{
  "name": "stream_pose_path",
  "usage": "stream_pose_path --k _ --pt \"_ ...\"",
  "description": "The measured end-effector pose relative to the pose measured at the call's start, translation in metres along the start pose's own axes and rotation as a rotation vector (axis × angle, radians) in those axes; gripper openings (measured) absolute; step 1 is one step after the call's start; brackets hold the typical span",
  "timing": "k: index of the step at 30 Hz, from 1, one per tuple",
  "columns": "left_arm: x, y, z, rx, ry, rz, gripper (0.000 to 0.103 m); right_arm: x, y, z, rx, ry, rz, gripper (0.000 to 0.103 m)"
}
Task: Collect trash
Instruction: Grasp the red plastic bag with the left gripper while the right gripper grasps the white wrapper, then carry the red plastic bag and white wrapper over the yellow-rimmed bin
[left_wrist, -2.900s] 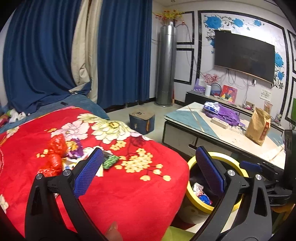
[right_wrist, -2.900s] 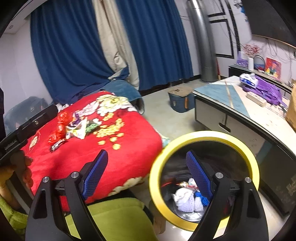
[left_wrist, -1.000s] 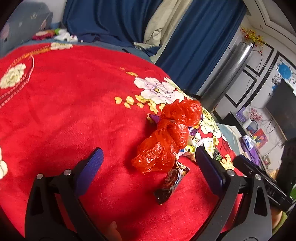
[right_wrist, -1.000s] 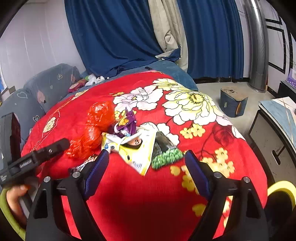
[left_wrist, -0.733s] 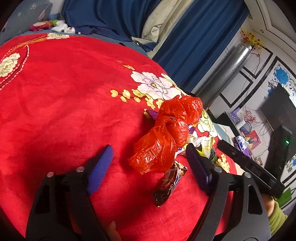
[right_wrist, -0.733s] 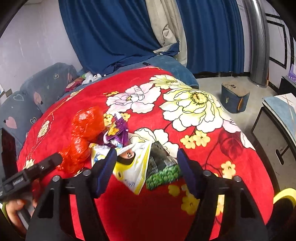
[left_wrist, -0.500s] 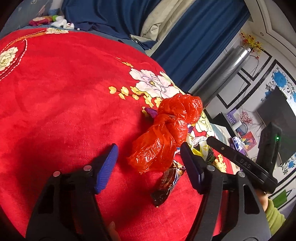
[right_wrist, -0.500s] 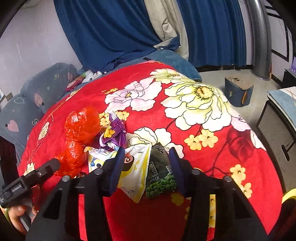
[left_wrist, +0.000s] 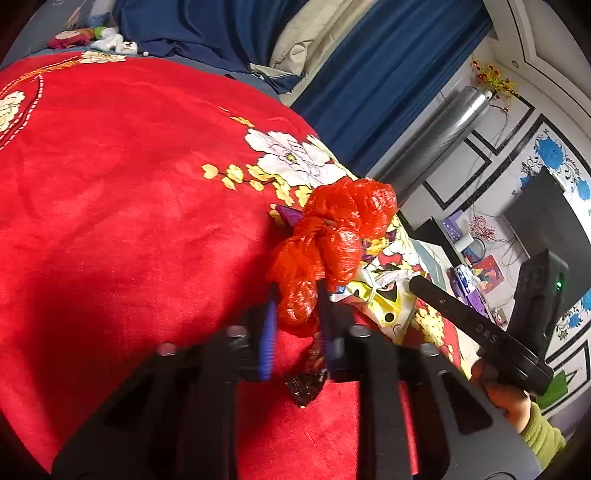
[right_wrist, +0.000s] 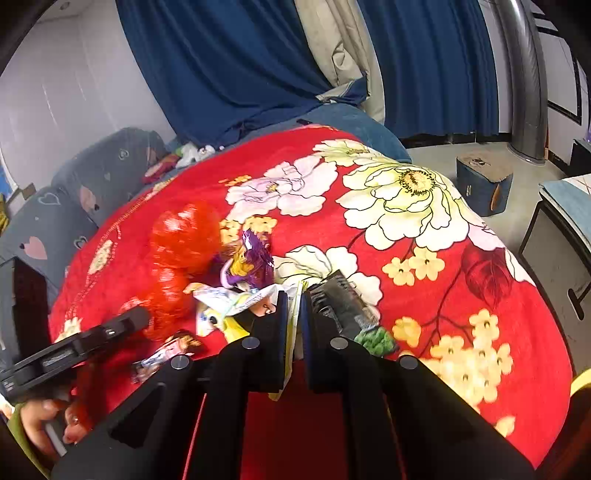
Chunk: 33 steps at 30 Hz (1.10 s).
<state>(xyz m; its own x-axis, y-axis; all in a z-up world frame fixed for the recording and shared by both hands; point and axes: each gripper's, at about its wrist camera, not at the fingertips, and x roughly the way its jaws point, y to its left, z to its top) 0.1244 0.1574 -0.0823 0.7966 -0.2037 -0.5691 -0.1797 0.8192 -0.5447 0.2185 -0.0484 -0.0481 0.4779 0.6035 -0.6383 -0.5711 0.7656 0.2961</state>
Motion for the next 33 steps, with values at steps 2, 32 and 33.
stream_pose_path --k 2,32,33 --pt "-0.001 -0.003 0.000 0.012 -0.005 -0.004 0.008 -0.009 0.004 -0.003 -0.003 -0.015 0.007 0.007" --pt "-0.048 -0.068 0.006 0.166 -0.130 -0.127 0.005 -0.120 -0.008 -0.036 0.050 -0.179 -0.026 0.003" --pt "-0.048 -0.071 0.005 0.172 -0.127 -0.131 0.005 -0.123 -0.010 -0.037 0.055 -0.183 -0.029 0.003"
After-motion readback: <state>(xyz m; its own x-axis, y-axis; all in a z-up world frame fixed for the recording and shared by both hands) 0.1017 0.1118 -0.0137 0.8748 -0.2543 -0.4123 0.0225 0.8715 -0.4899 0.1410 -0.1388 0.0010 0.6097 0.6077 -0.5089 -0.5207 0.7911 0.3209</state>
